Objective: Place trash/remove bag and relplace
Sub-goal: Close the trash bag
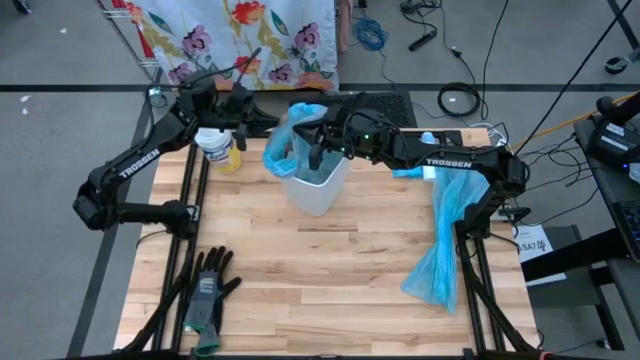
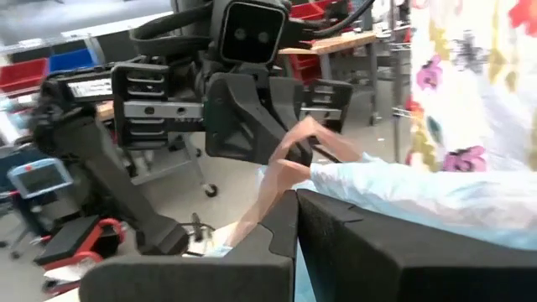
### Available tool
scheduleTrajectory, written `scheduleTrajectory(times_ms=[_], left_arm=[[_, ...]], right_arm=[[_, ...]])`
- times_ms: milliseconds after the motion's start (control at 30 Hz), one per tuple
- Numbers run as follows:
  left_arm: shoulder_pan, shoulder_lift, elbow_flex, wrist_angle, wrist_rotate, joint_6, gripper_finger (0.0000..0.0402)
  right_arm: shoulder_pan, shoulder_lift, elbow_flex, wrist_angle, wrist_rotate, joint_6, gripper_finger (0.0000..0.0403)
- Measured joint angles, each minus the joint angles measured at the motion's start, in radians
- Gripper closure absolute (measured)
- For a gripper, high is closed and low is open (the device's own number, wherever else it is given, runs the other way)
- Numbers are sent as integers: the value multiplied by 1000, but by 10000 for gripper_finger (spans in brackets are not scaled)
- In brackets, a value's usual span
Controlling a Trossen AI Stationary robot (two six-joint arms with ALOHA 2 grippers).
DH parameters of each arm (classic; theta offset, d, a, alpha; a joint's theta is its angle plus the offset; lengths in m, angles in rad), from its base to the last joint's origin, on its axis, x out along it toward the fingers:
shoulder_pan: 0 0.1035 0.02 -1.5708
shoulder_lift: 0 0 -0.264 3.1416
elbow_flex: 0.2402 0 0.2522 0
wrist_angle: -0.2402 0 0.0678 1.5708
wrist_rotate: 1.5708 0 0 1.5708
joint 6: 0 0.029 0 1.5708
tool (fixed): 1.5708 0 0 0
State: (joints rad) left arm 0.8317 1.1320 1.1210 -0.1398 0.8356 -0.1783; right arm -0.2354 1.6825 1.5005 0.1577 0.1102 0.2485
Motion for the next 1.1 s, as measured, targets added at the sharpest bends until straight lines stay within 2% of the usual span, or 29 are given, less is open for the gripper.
scheduleTrajectory(times_ms=[233, 567, 733, 900, 1100], left_arm=[[-36, 0, 0, 3, -26, 0, 402], [-69, 0, 0, -3, -41, -1, 402], [-69, 0, 0, -16, -42, -1, 402], [-69, 0, 0, -36, -42, 0, 402], [-69, 0, 0, -36, -42, 1, 402]], right_arm=[[-1, 0, 0, -4, -69, -2, 397], [-21, -1, 0, -20, -148, 13, 336], [-58, -12, 0, -90, -263, 78, 317], [-97, -19, 0, -72, -329, 159, 318], [-136, -34, 0, -59, -458, 279, 318]])
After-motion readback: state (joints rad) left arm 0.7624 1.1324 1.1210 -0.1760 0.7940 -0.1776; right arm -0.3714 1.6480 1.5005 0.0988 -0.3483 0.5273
